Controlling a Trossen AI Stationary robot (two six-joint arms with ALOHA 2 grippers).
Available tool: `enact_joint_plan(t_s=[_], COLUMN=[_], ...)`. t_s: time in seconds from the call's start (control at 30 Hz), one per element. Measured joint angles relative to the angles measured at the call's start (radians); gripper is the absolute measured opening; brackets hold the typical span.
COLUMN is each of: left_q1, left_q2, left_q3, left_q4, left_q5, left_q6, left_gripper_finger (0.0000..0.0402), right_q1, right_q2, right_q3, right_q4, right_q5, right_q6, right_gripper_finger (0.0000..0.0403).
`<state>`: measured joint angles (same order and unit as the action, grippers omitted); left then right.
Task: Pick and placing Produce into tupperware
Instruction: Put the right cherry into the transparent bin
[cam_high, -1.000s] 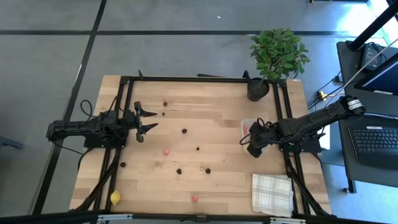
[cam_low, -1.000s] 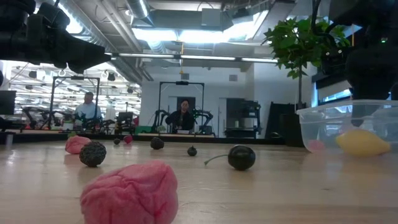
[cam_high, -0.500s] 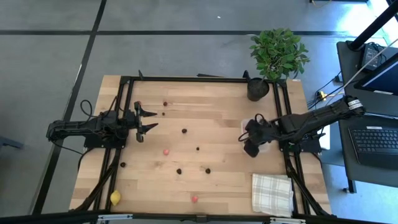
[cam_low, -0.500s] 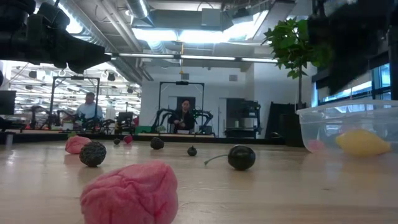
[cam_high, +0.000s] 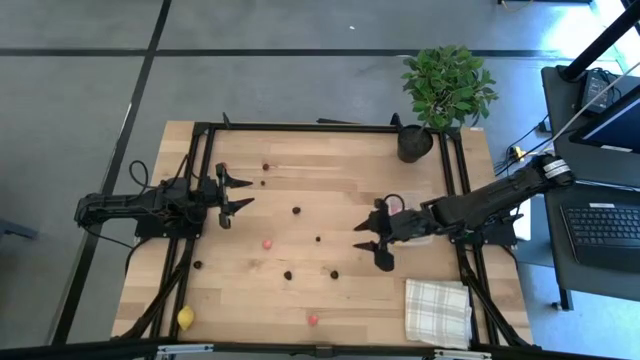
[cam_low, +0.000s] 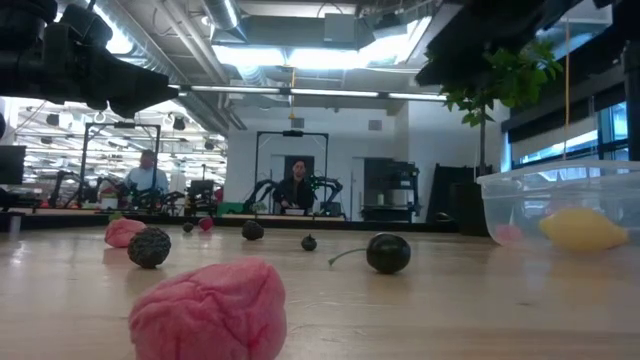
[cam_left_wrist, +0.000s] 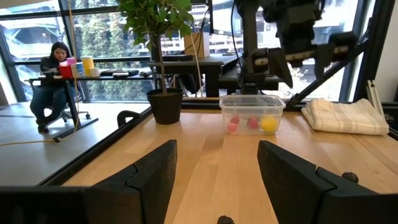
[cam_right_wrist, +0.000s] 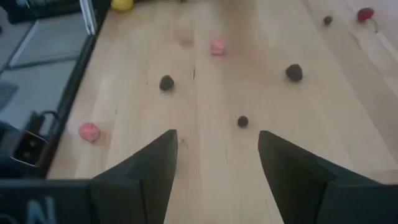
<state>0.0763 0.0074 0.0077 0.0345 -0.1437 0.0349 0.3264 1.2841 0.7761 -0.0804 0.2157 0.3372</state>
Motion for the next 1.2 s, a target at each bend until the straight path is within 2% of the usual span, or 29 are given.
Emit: enact_joint_plan(t_s=[0.23,0.7,1.07,1.2], left_q1=[0.0,0.0,0.0,0.0], left_q2=[0.0,0.0,0.0,0.0], left_q3=[0.0,0.0,0.0,0.0], left_q4=[0.0,0.0,0.0,0.0], left_q5=[0.0,0.0,0.0,0.0], left_q6=[0.0,0.001,0.001,0.001], left_gripper_finger=[0.0218,0.0218,0.0218,0.0218], right_q1=[0.0,0.016,0.078,0.077], right_q2=[0.143,0.423,0.626,0.631], right_q3=[0.0,0.007,0.148,0.148], right_q4=[0.115,0.418,0.381,0.342], right_q5=[-0.003,-0.121,-0.135,-0.125], right_q6=[-0.04,-0.16,-0.183,-0.135], right_gripper_finger=[0.0226,0.0226,0.0226,0.0226])
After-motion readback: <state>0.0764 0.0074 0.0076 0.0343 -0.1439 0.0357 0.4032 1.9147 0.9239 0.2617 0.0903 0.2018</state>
